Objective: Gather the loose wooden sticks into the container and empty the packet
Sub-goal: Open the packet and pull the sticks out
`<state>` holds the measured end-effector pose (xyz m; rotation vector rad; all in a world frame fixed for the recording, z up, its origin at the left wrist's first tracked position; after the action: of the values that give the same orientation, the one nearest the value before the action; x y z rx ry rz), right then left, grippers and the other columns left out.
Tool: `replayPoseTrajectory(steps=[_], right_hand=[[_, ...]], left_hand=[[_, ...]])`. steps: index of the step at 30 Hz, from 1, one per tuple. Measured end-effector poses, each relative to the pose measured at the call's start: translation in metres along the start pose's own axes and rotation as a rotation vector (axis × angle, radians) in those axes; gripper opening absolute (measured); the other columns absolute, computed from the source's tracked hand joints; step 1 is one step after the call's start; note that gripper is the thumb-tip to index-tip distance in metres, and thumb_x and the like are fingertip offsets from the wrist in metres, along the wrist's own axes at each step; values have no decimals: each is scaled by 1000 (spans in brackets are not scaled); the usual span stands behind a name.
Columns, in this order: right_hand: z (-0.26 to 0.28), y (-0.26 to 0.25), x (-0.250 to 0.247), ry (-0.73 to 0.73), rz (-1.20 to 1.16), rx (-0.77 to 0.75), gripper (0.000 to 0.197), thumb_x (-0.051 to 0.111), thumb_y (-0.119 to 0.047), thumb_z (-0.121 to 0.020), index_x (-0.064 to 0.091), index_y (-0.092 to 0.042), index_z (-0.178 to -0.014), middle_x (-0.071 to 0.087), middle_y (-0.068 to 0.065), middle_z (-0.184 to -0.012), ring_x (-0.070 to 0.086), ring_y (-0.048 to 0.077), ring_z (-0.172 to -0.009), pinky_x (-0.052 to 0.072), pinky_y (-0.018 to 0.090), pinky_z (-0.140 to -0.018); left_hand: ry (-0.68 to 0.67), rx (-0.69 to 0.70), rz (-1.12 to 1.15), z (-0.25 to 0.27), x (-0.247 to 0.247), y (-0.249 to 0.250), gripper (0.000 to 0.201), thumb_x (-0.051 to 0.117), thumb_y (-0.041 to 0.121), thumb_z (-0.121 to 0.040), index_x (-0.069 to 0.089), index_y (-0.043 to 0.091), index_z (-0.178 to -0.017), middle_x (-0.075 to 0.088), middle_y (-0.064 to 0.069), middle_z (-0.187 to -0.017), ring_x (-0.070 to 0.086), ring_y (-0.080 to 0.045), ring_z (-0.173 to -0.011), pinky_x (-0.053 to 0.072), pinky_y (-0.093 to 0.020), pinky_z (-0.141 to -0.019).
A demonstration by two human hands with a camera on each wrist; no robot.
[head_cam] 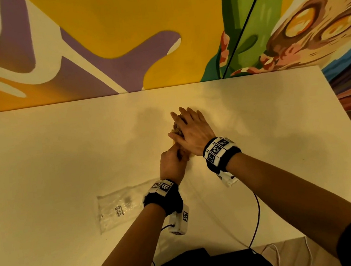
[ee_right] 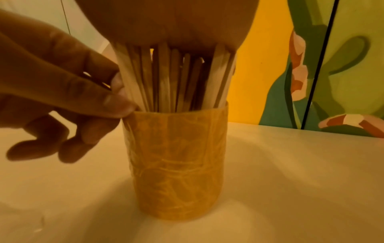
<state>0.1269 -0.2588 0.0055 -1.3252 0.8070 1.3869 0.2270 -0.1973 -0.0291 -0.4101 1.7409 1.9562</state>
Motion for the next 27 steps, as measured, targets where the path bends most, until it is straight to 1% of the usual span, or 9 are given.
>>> replayPoseTrajectory(steps=[3, 5, 8, 13, 16, 18, 22, 24, 27], right_hand=[[0, -3, -7, 35, -54, -49, 58, 35, -51, -98, 38, -17, -144, 44, 9, -143, 43, 30, -127, 36, 44, -104], [-1, -5, -9, 56, -105, -72, 50, 40, -47, -98, 46, -17, -137, 50, 6, -133, 48, 28, -118, 41, 41, -94], [4, -5, -9, 89, -137, -86, 48, 44, -48, -96, 50, -16, -131, 53, 6, -128, 51, 27, -112, 43, 41, -89], [15, 0, -4, 119, -73, -139, 66, 47, -61, -87, 42, -19, -138, 51, 6, -130, 50, 28, -112, 44, 44, -89], [5, 4, -5, 100, -21, -159, 72, 47, -62, -87, 34, -22, -146, 48, 8, -130, 49, 29, -111, 44, 44, -89], [-4, 5, -5, 86, 2, -185, 71, 49, -61, -86, 36, -24, -145, 46, 8, -130, 48, 28, -110, 45, 43, -88], [-9, 2, -3, 97, -33, -319, 45, 54, -51, -88, 60, -17, -117, 52, 8, -119, 51, 27, -102, 47, 42, -84], [-4, 2, -2, 172, -53, -381, 35, 54, -45, -90, 63, -15, -104, 55, 8, -110, 52, 26, -95, 48, 40, -78], [6, 0, 1, 217, -50, -440, 33, 50, -42, -91, 63, -13, -101, 56, 7, -106, 53, 25, -90, 47, 37, -75]], left_hand=[[7, -4, 21, 0, -1, 0, 8, 57, 14, -88, 65, 13, -86, 66, -3, -65, 61, -24, -59, 53, -41, -61], [-8, -28, 28, -2, -1, -1, 14, 56, 22, -88, 65, 15, -80, 66, 1, -63, 63, -22, -60, 54, -41, -62], [-28, -70, 19, -6, -3, -2, 16, 56, 18, -87, 68, 15, -76, 65, 7, -60, 65, -18, -61, 55, -39, -65], [-4, -69, 27, -6, -5, -12, 18, 59, 15, -85, 71, 8, -74, 71, -6, -66, 65, -22, -61, 54, -41, -64], [9, 33, 37, 3, -6, -7, 7, 67, 19, -85, 68, 14, -81, 66, 1, -65, 61, -17, -60, 50, -30, -61], [-9, 74, 44, 7, -5, -8, 6, 71, 19, -84, 65, 17, -85, 64, 5, -65, 60, -11, -62, 46, -22, -60], [-13, 95, 21, 7, -4, -14, 6, 70, 17, -85, 66, 18, -89, 64, 7, -67, 57, -10, -62, 38, -16, -58], [-7, 101, 27, 6, -4, -14, 6, 71, 16, -84, 67, 17, -88, 65, 5, -67, 57, -10, -61, 37, -12, -58], [13, 117, 25, 5, -4, -15, 7, 73, 16, -82, 68, 15, -87, 66, 2, -68, 57, -11, -59, 39, -14, -57]])
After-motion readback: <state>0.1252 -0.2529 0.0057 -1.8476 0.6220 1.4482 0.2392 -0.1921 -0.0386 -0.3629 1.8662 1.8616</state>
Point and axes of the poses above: each hand's wrist, its own z-axis away from the middle knuckle, its own x-axis out of the palm, y = z × x, the point moved 5 cm from there along -z, towards the middle knuckle
